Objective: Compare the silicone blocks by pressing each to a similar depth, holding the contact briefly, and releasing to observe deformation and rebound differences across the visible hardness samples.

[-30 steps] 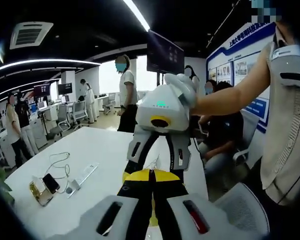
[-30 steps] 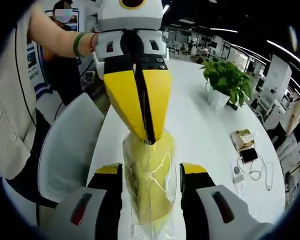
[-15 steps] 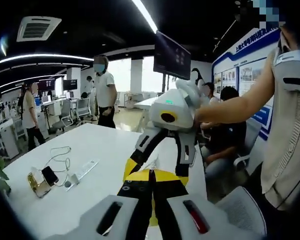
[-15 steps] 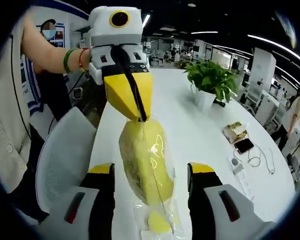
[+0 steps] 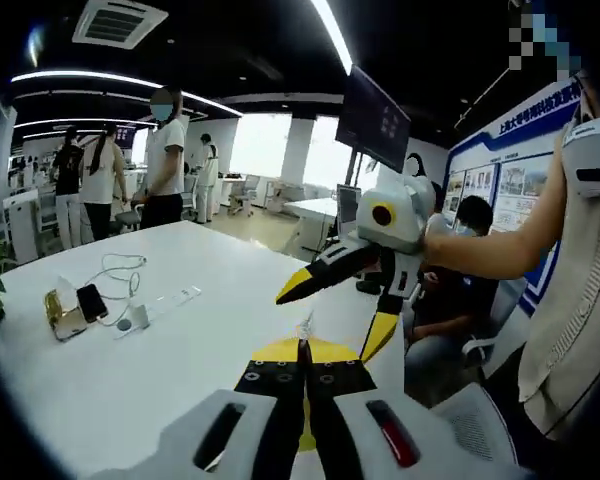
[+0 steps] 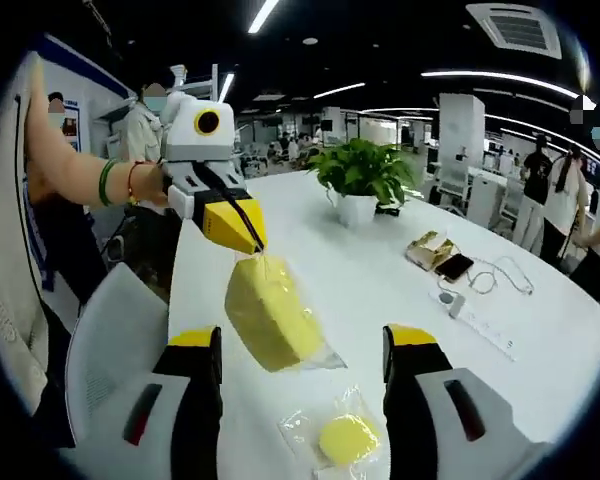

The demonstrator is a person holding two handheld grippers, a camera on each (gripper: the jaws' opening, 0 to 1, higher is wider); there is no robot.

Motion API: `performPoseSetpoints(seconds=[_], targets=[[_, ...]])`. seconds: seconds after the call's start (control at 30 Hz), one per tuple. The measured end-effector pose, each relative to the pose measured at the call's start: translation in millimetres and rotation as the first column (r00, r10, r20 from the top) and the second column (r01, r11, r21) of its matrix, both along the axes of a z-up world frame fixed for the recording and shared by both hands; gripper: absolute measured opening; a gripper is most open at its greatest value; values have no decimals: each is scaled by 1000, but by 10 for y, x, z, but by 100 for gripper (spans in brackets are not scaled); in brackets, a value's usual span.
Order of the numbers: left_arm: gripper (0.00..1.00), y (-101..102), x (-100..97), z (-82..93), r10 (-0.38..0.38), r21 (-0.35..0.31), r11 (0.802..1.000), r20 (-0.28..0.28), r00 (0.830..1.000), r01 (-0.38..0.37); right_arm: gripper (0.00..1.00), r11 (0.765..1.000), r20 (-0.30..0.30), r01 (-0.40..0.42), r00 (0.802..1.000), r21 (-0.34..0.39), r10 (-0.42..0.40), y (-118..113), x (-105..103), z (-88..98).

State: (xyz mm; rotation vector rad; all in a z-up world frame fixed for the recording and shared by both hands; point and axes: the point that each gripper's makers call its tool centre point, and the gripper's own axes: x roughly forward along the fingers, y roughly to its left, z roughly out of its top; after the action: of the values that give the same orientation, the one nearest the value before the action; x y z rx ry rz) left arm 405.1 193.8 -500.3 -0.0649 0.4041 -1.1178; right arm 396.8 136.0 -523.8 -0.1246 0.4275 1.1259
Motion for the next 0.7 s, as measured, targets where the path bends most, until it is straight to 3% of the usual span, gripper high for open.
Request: performPoseSetpoints(seconds=[0.13, 0.23, 0.43, 0.6, 0.7], targets=[[0, 43, 18, -275, 24, 3, 1000, -49, 999, -23, 64, 996, -20, 72, 997, 49, -71, -118, -122, 15], [0, 66, 35, -477, 40, -14, 999, -107, 993, -42, 63, 992, -26, 115, 993, 55, -113, -211, -245, 3], [0, 94, 58, -792, 44, -16, 999, -161, 986, -47, 62, 980, -47, 192, 981, 61, -189, -364, -431, 17], [0, 132, 42, -944, 34, -56, 997, -226, 974, -48, 62, 966, -49, 252, 967, 58, -249, -476, -511, 46], [0, 175, 61, -1003, 21, -133, 989, -311, 950, -65, 61, 958, -62, 279, 959, 58, -276, -527, -539, 30]])
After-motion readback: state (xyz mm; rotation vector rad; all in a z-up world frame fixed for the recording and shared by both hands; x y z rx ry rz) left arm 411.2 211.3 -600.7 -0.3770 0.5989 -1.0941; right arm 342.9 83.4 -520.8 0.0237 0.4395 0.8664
